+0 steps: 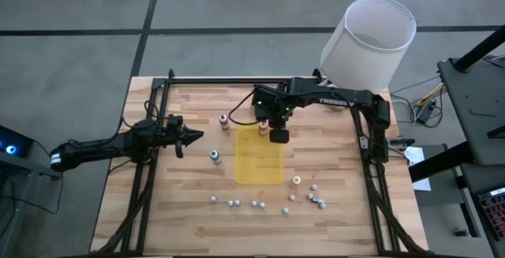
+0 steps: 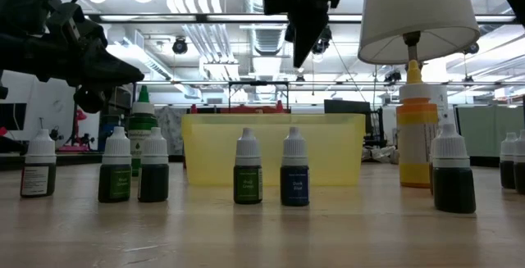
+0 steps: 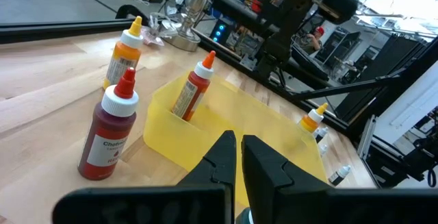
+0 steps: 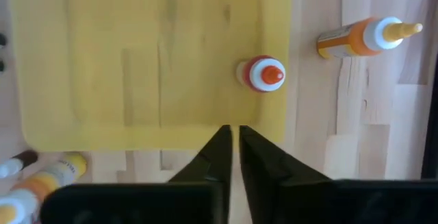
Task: Pick & Place food coloring
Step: Put the bottom large yellow food coloring bottle into the bin
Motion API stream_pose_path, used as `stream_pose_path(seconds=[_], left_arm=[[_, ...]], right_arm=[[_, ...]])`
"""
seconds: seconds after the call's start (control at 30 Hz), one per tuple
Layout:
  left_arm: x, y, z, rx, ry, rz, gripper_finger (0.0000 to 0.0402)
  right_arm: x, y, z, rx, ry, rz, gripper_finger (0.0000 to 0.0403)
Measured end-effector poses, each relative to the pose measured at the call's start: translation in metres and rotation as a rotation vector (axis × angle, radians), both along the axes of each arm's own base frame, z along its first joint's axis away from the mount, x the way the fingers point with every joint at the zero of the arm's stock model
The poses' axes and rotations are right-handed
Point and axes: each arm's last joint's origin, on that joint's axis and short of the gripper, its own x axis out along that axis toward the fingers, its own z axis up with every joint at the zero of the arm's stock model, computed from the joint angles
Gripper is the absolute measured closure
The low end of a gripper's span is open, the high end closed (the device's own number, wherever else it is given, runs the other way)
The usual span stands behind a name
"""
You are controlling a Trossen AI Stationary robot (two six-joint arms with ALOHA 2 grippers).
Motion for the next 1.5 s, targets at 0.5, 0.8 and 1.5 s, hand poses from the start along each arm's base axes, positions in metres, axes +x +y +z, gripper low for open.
stream_pose_path(seconds=[0.5, 0.8, 1.5], left_arm=[[0.0, 0.0, 0.0, 0.0, 0.0, 0.0, 0.0401], [0.0, 0.0, 0.0, 0.0, 0.0, 0.0, 0.0401], [0.0, 0.0, 0.0, 0.0, 0.0, 0.0, 0.0401]], right_arm=[[-0.055, 0.054, 0.066, -0.006, -0.113, 0.129, 0.0394], [-0.085, 0.088, 0.091, 0.008, -0.177, 0.221, 0.0394], [-0.097, 0.153, 0.084, 0.057, -0.126, 0.33, 0.0394]])
